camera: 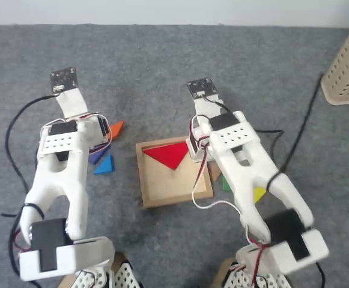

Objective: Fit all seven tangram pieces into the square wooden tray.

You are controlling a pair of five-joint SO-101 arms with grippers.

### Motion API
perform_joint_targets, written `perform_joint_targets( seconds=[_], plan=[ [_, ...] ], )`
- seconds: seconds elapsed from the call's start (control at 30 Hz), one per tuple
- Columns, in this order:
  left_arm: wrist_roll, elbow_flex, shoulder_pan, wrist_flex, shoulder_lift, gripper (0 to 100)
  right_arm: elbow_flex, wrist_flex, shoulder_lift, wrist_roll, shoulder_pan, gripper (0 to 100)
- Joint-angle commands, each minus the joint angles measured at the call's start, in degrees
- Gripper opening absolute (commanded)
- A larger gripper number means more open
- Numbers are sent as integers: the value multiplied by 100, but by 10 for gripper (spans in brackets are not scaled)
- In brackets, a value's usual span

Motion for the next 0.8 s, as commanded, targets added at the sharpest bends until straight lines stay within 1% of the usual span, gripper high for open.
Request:
perform_joint_targets(
  seconds=[0.0,0.1,0.2,0.33,0.4,0.5,0.67,0.77],
  plan=[
    [26,-180,35,-123,-281,112,-53,497,-778,369,4,232],
    [26,-180,35,-123,-281,112,44,804,-1086,281,374,183],
    [26,-180,35,-123,-281,112,316,840,-1253,299,1174,137],
    [26,-180,44,-123,-290,112,905,629,-1262,879,2290,125],
    [26,-180,44,-123,-299,112,1257,435,-1262,949,2659,125],
    [26,-180,44,-123,-290,112,1626,224,-1262,941,2888,125],
    [26,-180,44,-123,-281,112,1996,22,-1262,879,2879,140],
    [26,-171,44,-123,-281,112,1996,13,-1262,334,2870,173]
  ],
)
